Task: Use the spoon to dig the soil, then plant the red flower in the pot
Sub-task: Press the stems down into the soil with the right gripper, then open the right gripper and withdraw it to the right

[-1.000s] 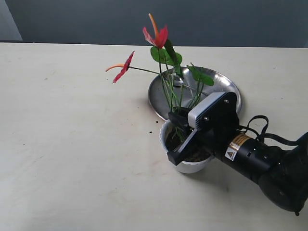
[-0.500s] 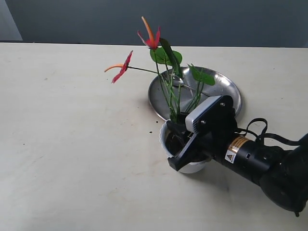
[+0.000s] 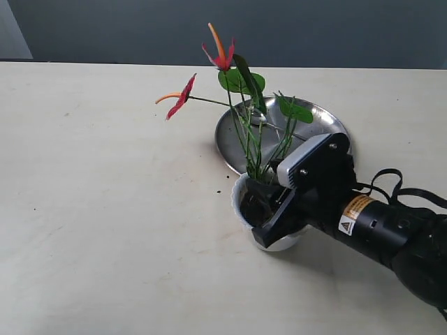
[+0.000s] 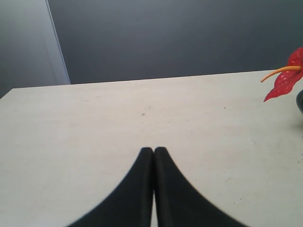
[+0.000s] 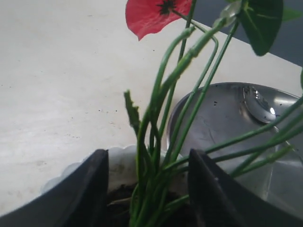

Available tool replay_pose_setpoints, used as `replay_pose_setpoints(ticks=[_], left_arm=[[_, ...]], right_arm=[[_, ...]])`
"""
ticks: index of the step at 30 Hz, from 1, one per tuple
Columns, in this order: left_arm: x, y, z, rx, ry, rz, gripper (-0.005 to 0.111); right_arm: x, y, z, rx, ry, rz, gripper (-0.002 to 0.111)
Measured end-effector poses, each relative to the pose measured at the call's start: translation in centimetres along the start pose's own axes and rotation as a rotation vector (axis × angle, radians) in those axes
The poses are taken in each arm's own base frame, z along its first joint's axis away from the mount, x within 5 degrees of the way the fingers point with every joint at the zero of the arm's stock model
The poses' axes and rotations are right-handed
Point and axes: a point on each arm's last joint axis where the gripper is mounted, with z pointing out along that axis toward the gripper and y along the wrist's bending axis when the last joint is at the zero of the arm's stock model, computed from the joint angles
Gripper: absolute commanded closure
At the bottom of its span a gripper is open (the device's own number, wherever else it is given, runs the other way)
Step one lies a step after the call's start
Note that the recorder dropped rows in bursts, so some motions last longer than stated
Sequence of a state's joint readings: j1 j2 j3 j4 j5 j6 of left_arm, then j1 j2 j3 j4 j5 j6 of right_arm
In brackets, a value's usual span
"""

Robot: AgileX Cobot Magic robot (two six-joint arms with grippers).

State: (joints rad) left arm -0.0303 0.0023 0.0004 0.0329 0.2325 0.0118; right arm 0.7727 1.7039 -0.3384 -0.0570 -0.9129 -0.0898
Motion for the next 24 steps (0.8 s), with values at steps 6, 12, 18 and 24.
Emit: replay_pose_setpoints(ticks=[6,12,18,24], left_arm=[[0.0,0.0,0.0,0.0,0.0,0.0,0.106],[0.0,0.0,0.0,0.0,0.0,0.0,0.106],[0.0,0.0,0.0,0.0,0.0,0.0,0.106],[0.0,0.0,0.0,0.0,0.0,0.0,0.106]], right_arm=[[-0.4,0.0,-2.4,0.008,-0.028,0.004,0.059],[-0.7,0.2,-6.6,0.017,-0.103,0.007,0.104],[-1.7,0.1,-10.4,0.025,-0.1,0.036,0.108],[-1.8,0.1,-13.4,0.032,-0.042,0.155,0.108]])
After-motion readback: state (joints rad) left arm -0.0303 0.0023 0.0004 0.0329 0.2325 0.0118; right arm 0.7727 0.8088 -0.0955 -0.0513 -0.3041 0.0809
